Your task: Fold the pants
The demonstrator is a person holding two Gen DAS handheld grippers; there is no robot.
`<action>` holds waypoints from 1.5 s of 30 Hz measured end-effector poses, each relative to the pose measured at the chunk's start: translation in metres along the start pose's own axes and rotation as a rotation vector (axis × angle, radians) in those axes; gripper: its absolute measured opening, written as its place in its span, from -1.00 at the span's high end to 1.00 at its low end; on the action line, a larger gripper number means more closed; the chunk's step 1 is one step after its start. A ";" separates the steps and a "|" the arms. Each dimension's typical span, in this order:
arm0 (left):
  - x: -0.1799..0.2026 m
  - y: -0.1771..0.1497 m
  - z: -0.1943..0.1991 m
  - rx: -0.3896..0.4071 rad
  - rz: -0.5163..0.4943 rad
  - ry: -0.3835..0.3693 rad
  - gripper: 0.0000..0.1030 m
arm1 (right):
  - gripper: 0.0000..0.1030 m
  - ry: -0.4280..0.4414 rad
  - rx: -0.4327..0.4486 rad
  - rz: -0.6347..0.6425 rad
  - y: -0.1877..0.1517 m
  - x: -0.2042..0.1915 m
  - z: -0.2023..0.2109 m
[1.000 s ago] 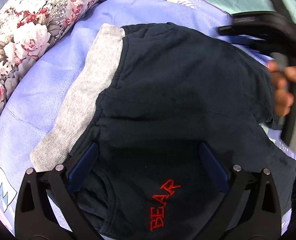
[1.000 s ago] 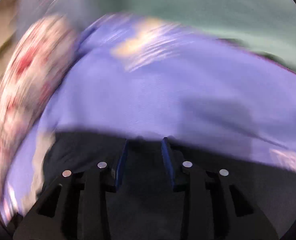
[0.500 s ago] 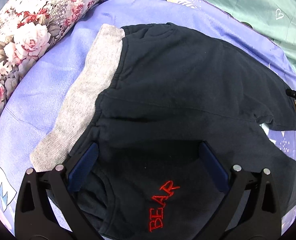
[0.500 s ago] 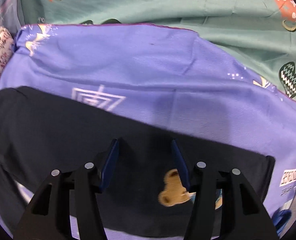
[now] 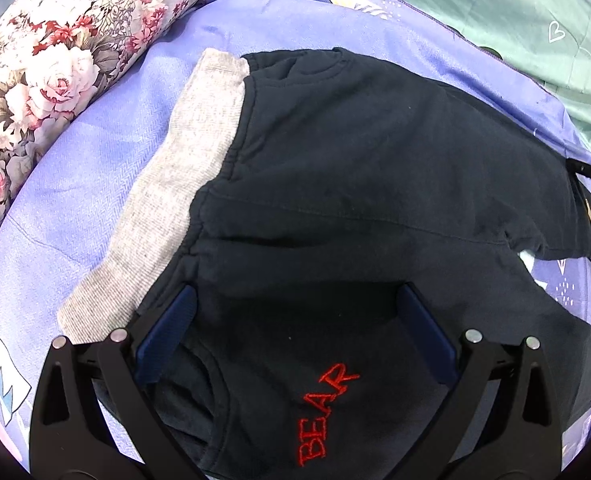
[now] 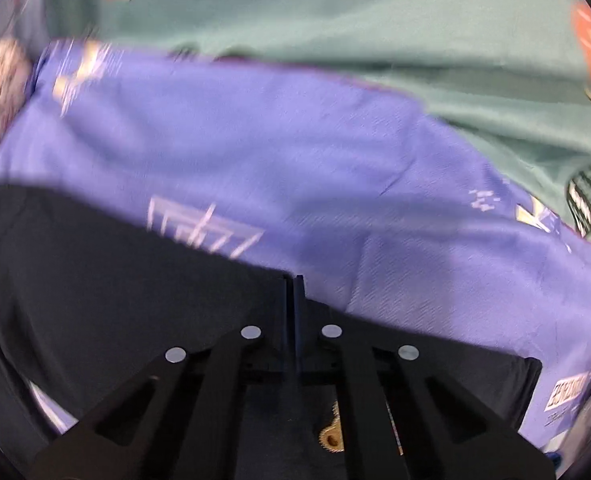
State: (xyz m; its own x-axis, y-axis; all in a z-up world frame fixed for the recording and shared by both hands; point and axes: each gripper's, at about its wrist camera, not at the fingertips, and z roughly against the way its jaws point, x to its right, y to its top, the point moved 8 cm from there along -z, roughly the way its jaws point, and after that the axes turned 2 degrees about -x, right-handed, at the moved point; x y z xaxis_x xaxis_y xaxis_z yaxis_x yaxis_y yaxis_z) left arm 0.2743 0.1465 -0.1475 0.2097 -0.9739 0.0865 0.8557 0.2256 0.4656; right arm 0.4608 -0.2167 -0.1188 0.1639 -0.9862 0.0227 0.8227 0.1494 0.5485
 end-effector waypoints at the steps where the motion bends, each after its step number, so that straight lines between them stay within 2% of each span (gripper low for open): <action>1: 0.000 0.000 -0.001 0.001 -0.002 0.003 -0.96 | 0.96 -0.023 -0.019 0.018 -0.004 -0.003 -0.009; 3: 0.001 -0.001 -0.001 0.001 -0.010 0.013 -0.96 | 0.92 -0.116 0.029 0.112 -0.005 -0.012 -0.012; 4: 0.001 -0.001 -0.001 0.004 -0.015 0.016 -0.96 | 0.79 -0.132 0.032 0.120 -0.004 -0.013 -0.011; 5: 0.001 -0.002 -0.001 0.005 -0.018 0.016 -0.96 | 0.44 -0.148 0.033 0.111 -0.005 -0.011 -0.008; 6: 0.001 -0.002 0.000 0.004 -0.016 0.012 -0.96 | 0.28 -0.156 0.049 0.078 -0.005 -0.002 0.000; 7: 0.000 -0.002 0.000 0.003 -0.010 0.005 -0.96 | 0.25 -0.133 0.065 0.046 -0.007 0.007 0.007; 9: 0.000 -0.001 0.001 0.002 0.001 -0.010 -0.96 | 0.26 -0.060 0.077 -0.044 -0.014 0.025 0.020; 10: -0.001 -0.001 0.002 0.002 0.006 -0.015 -0.96 | 0.36 0.003 0.044 -0.092 -0.027 0.037 0.025; 11: -0.001 -0.001 0.002 0.000 0.010 -0.019 -0.96 | 0.60 0.042 0.007 -0.113 -0.039 0.046 0.024; 12: -0.001 -0.001 0.002 0.000 0.008 -0.018 -0.96 | 0.70 0.042 -0.018 -0.117 -0.049 0.052 0.023; 13: -0.001 -0.001 0.002 -0.001 0.005 -0.016 -0.96 | 0.73 0.012 -0.042 -0.112 -0.062 0.067 0.022; 15: -0.001 -0.001 0.002 -0.001 0.004 -0.012 -0.96 | 0.77 -0.104 -0.028 -0.138 -0.078 0.103 0.028; 17: -0.001 -0.001 0.001 0.000 -0.001 -0.004 -0.96 | 0.73 -0.329 0.018 -0.286 -0.089 0.166 0.040; 18: 0.000 -0.001 0.000 -0.001 -0.006 0.000 -0.96 | 0.69 -0.335 0.038 -0.365 -0.096 0.184 0.047; 19: 0.000 -0.001 0.000 -0.001 -0.010 0.002 -0.96 | 0.69 -0.192 0.069 -0.426 -0.099 0.185 0.053; 20: 0.002 -0.001 0.001 0.000 -0.009 0.002 -0.96 | 0.69 -0.139 0.076 -0.416 -0.098 0.177 0.054; 21: 0.003 -0.001 0.002 0.004 -0.006 0.001 -0.96 | 0.59 -0.123 0.072 -0.384 -0.103 0.174 0.059; 22: 0.005 -0.001 0.004 0.009 -0.008 0.003 -0.96 | 0.07 -0.137 0.062 -0.323 -0.105 0.165 0.062; 23: 0.008 -0.001 0.006 0.017 -0.020 0.007 -0.96 | -0.28 -0.182 0.072 -0.274 -0.104 0.157 0.062; 24: 0.011 -0.001 0.007 0.025 -0.033 0.010 -0.96 | -0.31 -0.213 0.074 -0.245 -0.099 0.148 0.055; 26: 0.018 -0.001 0.011 0.042 -0.067 0.024 -0.96 | -0.25 -0.252 0.013 -0.249 -0.110 0.158 0.046; 27: 0.020 -0.002 0.012 0.048 -0.073 0.033 -0.96 | -0.10 -0.229 -0.014 -0.272 -0.114 0.160 0.037; 28: 0.021 -0.001 0.015 0.056 -0.074 0.039 -0.96 | 0.45 -0.153 -0.008 -0.306 -0.113 0.157 0.030; 29: 0.022 0.000 0.017 0.059 -0.073 0.039 -0.96 | 0.75 -0.125 0.003 -0.323 -0.111 0.158 0.031; 30: 0.022 0.001 0.020 0.059 -0.072 0.038 -0.96 | 0.83 -0.118 0.018 -0.320 -0.109 0.157 0.035; 32: 0.023 0.010 0.028 0.070 -0.069 0.039 -0.96 | 0.86 -0.142 0.056 -0.306 -0.105 0.160 0.044; 33: 0.020 0.015 0.033 0.084 -0.074 0.046 -0.96 | 0.87 -0.144 0.073 -0.344 -0.104 0.170 0.048; 36: 0.017 0.055 0.050 0.195 -0.121 0.136 -0.96 | 0.85 -0.121 0.044 -0.370 -0.105 0.175 0.039; 37: 0.018 0.068 0.046 0.203 -0.142 0.163 -0.96 | 0.78 -0.163 0.017 -0.334 -0.106 0.172 0.030; 38: 0.018 0.082 0.033 0.170 -0.165 0.191 -0.96 | 0.36 -0.228 0.015 -0.300 -0.104 0.171 0.031; 40: 0.009 0.092 0.015 0.108 -0.155 0.249 -0.96 | -0.19 -0.365 0.051 -0.279 -0.102 0.172 0.047; 43: 0.004 0.097 0.002 0.048 -0.159 0.228 -0.96 | -0.19 -0.344 0.161 -0.342 -0.107 0.166 0.085; 45: 0.001 0.099 -0.002 0.052 -0.186 0.233 -0.96 | -0.23 -0.221 0.221 -0.379 -0.115 0.152 0.106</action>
State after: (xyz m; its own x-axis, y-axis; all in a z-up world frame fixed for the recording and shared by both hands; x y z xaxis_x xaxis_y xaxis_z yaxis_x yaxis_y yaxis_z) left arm 0.3607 0.1676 -0.1034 0.1596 -0.9654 -0.2064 0.8657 0.0365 0.4992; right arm 0.3334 -0.3917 -0.0899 -0.2642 -0.9632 -0.0491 0.6626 -0.2183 0.7164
